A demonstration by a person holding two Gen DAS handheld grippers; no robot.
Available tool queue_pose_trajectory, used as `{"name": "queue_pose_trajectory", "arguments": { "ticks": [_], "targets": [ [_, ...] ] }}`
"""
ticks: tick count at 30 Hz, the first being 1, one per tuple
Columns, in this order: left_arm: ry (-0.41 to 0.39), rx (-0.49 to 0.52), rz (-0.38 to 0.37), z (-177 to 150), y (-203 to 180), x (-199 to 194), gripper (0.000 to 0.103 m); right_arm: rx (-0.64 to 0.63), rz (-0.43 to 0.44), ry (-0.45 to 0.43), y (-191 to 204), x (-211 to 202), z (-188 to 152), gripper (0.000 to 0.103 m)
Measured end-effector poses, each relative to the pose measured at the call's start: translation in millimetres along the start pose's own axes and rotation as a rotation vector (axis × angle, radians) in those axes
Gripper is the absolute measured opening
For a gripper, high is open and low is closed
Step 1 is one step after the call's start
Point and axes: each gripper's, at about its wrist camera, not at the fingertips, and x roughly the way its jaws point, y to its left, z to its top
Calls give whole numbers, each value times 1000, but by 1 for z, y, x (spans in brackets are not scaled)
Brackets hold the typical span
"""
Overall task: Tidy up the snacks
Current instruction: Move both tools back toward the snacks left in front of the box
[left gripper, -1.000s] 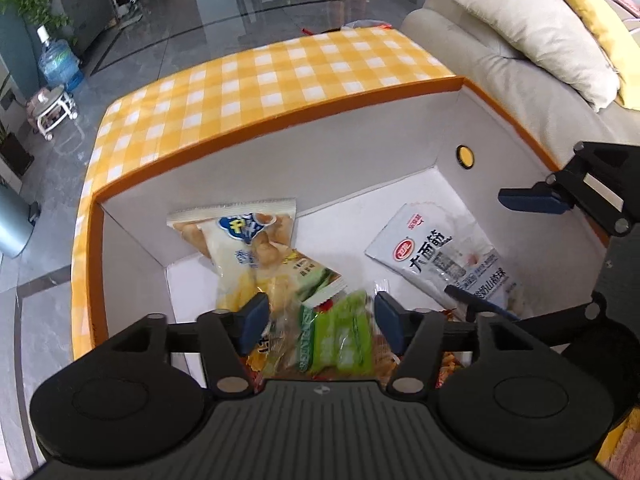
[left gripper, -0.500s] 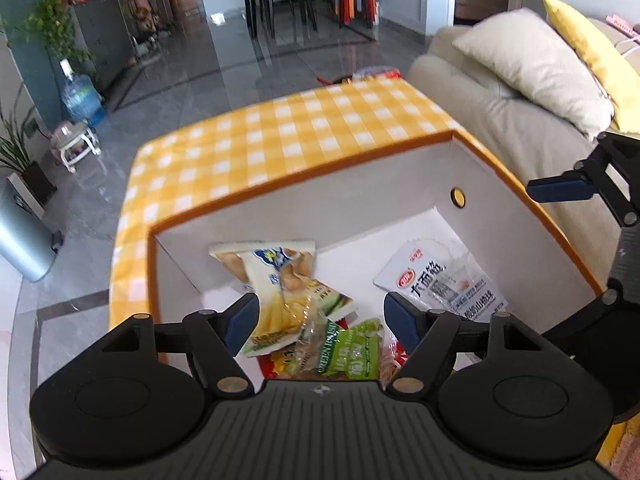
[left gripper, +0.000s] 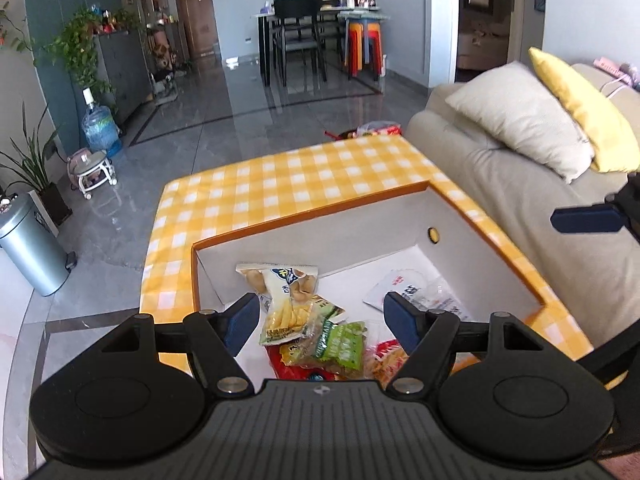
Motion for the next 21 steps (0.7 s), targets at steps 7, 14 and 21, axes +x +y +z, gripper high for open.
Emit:
{"name": "queue_pose_trajectory", "arguments": {
  "ticks": [7, 14, 21],
  "targets": [
    [-57, 14, -22, -19, -10, -43, 83, 103, -4, -54, 12, -51, -28, 97],
    [-61, -12, -54, -45, -18, -66, 83, 209, -9, -52, 23, -85, -66, 97],
    [-28, -54, -83, -80, -30, -84, 83, 210, -47, -74, 37, -109, -94, 97]
  ]
}}
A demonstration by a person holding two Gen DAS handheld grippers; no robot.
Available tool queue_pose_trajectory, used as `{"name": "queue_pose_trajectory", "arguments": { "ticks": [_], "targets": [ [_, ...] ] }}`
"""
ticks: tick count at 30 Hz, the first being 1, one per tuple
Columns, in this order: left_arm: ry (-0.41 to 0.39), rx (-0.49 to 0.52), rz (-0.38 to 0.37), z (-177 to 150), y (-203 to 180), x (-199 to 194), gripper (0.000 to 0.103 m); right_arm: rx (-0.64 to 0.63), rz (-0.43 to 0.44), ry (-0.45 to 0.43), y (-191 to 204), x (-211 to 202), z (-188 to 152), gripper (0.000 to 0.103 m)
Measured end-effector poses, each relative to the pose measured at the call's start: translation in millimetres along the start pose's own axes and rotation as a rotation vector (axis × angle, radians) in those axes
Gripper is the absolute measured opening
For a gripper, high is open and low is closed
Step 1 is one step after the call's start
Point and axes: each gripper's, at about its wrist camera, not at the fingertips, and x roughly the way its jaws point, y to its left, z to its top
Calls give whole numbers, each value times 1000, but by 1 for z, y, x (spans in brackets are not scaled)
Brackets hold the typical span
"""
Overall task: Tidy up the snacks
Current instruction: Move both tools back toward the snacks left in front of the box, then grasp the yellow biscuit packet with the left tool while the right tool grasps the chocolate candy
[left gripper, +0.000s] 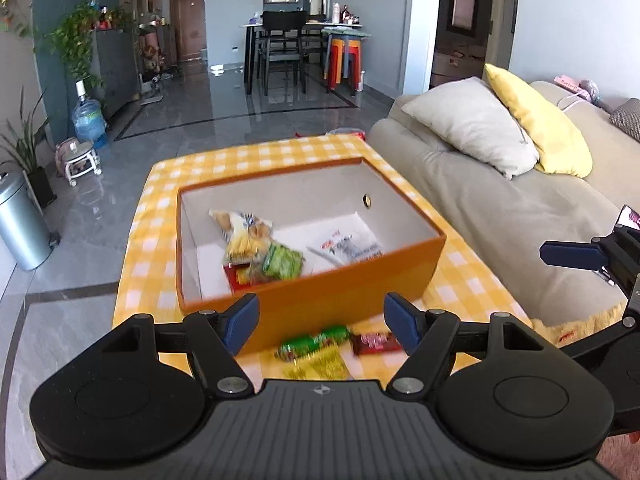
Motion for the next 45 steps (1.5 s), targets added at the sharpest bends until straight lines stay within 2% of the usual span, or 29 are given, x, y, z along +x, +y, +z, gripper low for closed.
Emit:
{"name": "queue_pose_trajectory", "arguments": {
  "ticks": [2, 6, 9, 15, 22, 25, 28, 32, 40, 42, 45],
  "targets": [
    [22, -17, 2, -8, 0, -1, 83, 10, 2, 17, 1, -2, -7, 97],
    [68, -62, -77, -24, 3, -3, 82, 30, 9, 58, 1, -7, -24, 97],
    [121, -32, -80, -35, -1, -2, 81, 63, 22, 101, -2, -7, -39, 97],
    [248, 57, -72, -54, -10, 8, 69, 134, 53, 224, -3, 5, -67, 90],
    [363, 24, -90, -71, -10, 24, 58, 235, 104, 363, -11, 28, -82, 86],
    [373, -6, -121, -71, -10, 29, 57, 278, 114, 409, -14, 37, -86, 78],
    [382, -40, -159, -70, -9, 35, 57, 301, 114, 433, -16, 42, -87, 76],
    [403, -48, -132, -67, -7, 45, 57, 281, 142, 429, -11, 49, -85, 75],
    [401, -145, -102, -64, 12, 57, 57, 194, 176, 402, 8, 73, -76, 69],
    [397, -170, -86, -63, 16, 60, 61, 176, 177, 402, 11, 80, -75, 66],
    [398, -195, -85, -62, 18, 65, 67, 149, 183, 408, 16, 89, -74, 57]
  ]
}}
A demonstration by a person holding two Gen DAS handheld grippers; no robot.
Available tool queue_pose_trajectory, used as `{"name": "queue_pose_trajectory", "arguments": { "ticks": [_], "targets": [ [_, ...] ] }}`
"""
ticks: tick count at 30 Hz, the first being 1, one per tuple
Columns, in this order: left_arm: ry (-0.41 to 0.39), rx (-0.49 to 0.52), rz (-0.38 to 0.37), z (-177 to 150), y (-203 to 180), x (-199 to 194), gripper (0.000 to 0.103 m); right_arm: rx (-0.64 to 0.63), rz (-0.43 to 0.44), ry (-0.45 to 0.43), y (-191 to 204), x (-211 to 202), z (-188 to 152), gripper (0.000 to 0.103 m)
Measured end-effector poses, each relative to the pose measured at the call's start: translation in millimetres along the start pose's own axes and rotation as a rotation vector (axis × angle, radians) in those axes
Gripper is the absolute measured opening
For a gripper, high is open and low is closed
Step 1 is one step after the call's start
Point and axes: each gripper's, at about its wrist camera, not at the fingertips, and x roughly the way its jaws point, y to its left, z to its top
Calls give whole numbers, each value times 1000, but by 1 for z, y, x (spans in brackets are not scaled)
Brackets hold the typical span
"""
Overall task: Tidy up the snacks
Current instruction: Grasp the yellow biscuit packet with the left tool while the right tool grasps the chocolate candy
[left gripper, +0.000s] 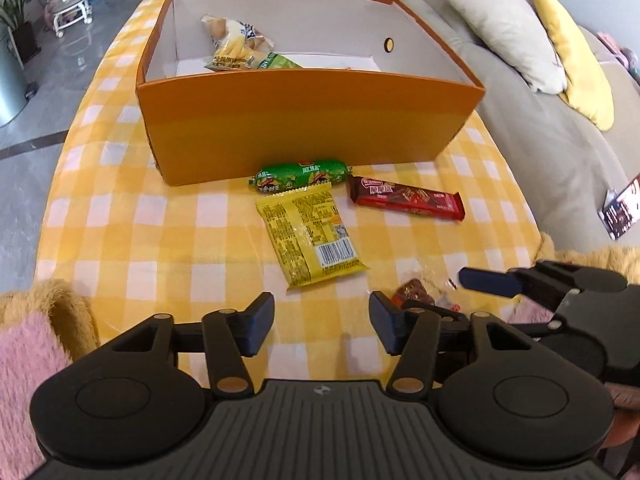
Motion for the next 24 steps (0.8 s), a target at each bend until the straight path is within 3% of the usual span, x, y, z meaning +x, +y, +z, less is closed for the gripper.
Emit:
{"name": "queue_pose_trajectory", "arguments": {
  "ticks": [4, 11, 18, 24],
  "targets": [
    [-8, -40, 15, 6, 2, 6, 71, -32, 1, 15, 4, 9, 3, 40],
    [2, -88, 40, 14, 5, 24, 77, -32, 0, 16, -1, 12, 5, 32],
    [2, -131, 56, 24, -2, 50, 79, -11, -74, -61, -21, 12, 24, 32],
    [-3, -132, 98, 28, -10, 69, 80, 1, -52, -61, -30, 21, 27, 32]
  ]
}}
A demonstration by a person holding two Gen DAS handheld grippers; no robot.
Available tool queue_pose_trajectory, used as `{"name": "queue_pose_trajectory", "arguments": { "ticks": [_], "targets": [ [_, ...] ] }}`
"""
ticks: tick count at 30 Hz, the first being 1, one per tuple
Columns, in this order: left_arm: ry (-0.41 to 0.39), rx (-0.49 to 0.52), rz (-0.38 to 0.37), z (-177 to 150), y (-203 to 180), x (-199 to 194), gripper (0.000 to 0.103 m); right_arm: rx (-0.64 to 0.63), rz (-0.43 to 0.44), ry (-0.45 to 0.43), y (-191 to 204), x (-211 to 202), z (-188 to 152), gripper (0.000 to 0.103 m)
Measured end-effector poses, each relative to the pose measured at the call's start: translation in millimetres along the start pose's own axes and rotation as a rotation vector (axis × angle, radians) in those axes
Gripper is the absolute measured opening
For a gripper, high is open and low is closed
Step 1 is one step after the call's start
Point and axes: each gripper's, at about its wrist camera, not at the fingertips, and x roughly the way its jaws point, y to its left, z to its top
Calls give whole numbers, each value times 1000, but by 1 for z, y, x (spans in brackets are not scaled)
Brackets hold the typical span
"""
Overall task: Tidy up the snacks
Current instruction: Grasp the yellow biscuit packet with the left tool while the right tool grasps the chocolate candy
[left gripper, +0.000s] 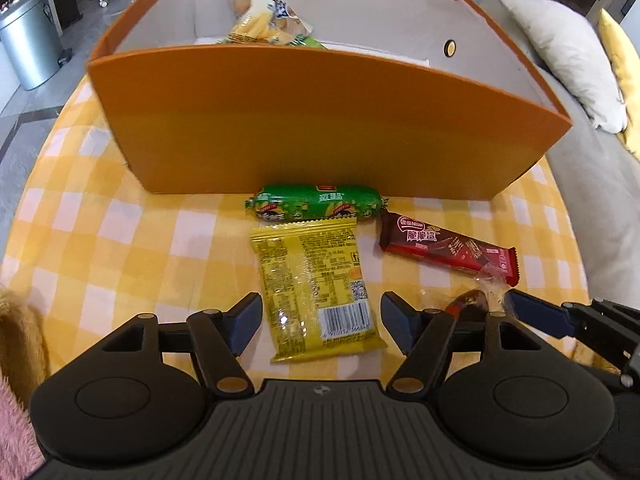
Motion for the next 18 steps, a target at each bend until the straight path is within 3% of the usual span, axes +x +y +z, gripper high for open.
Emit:
{"name": "queue_pose_trajectory", "arguments": {
  "ticks": [13, 16, 18],
  "targets": [
    [17, -10, 95, 6, -15, 17, 83, -20, 25, -11, -1, 5, -4, 34],
    [17, -3, 96, 5, -15, 18, 80, -14, 30, -13, -2, 5, -5, 34],
    [13, 12, 100, 4, -16, 17, 69, -13, 32, -14, -3, 5, -5, 34]
  ]
}}
